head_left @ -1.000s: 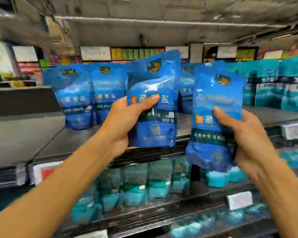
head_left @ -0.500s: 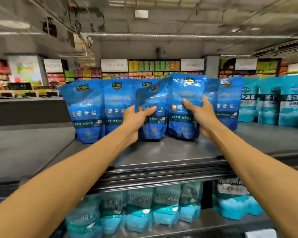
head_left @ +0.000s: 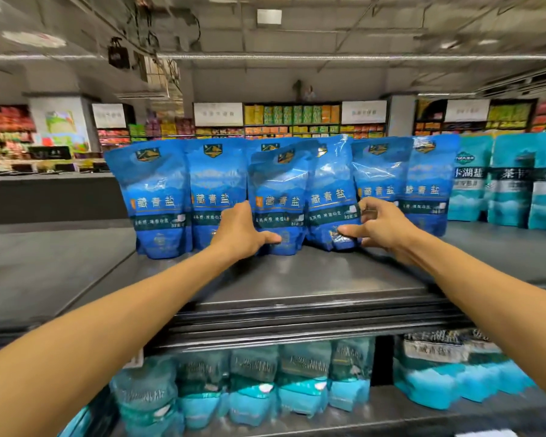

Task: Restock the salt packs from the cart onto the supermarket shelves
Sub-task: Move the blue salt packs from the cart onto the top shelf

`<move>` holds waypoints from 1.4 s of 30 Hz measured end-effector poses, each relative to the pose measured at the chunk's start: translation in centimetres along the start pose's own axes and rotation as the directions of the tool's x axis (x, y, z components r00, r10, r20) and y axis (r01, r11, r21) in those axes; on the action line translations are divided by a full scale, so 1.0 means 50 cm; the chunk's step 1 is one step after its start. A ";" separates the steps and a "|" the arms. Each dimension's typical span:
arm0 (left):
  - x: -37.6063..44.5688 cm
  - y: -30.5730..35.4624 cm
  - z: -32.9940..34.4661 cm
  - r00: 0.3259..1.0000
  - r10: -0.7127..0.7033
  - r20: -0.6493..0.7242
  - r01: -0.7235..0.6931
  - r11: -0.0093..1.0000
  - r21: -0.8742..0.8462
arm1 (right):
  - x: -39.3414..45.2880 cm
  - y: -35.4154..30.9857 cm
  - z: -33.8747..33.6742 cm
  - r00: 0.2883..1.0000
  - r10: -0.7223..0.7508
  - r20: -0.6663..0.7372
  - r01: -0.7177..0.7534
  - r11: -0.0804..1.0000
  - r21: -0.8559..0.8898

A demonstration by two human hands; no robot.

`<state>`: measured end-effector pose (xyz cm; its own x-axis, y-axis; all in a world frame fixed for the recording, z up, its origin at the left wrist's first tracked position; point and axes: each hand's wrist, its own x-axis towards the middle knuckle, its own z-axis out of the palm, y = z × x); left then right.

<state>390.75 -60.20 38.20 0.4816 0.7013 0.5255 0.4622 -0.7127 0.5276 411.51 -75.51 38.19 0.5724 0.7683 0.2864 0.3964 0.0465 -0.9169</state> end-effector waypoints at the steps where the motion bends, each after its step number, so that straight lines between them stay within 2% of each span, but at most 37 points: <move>1: 0.002 -0.003 -0.001 1.000 -0.017 -0.002 0.017 1.000 0.010 | 0.000 0.002 0.000 1.000 0.009 -0.010 -0.009 1.000 0.021; 7: 0.002 -0.013 -0.001 0.999 -0.045 -0.010 0.046 0.997 0.062 | -0.010 0.009 -0.007 0.998 0.059 -0.018 -0.055 0.982 0.183; 10: -0.017 -0.011 -0.002 0.999 0.045 -0.030 -0.040 0.987 0.154 | -0.009 0.008 -0.015 0.996 0.094 0.010 -0.094 0.969 0.228; 13: -0.039 0.001 0.000 0.973 0.193 -0.129 -0.143 0.937 0.320 | -0.005 0.009 -0.025 0.991 0.128 0.035 -0.133 0.953 0.273; 15: -0.048 0.011 -0.003 0.932 0.314 -0.179 -0.208 0.871 0.445 | -0.003 0.010 -0.034 0.988 0.151 0.041 -0.156 0.943 0.293; 17: -0.050 0.020 -0.007 0.883 0.446 -0.147 -0.313 0.791 0.525 | -0.002 0.013 -0.044 0.986 0.164 0.030 -0.164 0.929 0.331; 21: -0.046 0.042 0.003 0.735 0.674 0.081 -0.577 0.558 0.596 | -0.005 0.020 -0.057 0.982 0.176 0.065 -0.187 0.893 0.409; 23: -0.042 0.063 0.021 0.659 0.728 0.191 -0.668 0.450 0.592 | -0.005 0.018 -0.058 0.983 0.165 0.084 -0.185 0.885 0.428; 24: -0.039 0.075 0.032 0.637 0.738 0.223 -0.695 0.425 0.580 | -0.004 0.017 -0.057 0.984 0.155 0.091 -0.179 0.882 0.436; 26: -0.030 0.100 0.056 0.635 0.735 0.236 -0.711 0.437 0.551 | -0.004 0.014 -0.055 0.986 0.130 0.101 -0.162 0.875 0.456; 32: -0.004 0.133 0.104 0.748 0.654 0.113 -0.657 0.706 0.264 | -0.013 0.010 -0.065 0.985 0.096 0.142 -0.152 0.874 0.462; 35: 0.003 0.125 0.120 0.791 0.611 0.031 -0.612 0.788 0.063 | -0.013 0.011 -0.075 0.985 0.058 0.161 -0.129 0.872 0.472; 38: 0.001 0.126 0.138 0.813 0.582 0.011 -0.573 0.804 -0.158 | -0.015 0.010 -0.084 0.976 0.004 0.219 -0.107 0.880 0.464; 42: 0.005 0.126 0.147 0.872 0.487 0.045 -0.419 0.793 -0.443 | -0.008 0.013 -0.093 0.965 -0.028 0.260 -0.111 0.856 0.505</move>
<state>399.27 -64.59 36.76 0.6789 0.2645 0.6849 -0.1653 -0.8538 0.4936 414.87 -78.75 38.79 0.3547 0.9061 0.2304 -0.0861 0.2770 -0.9570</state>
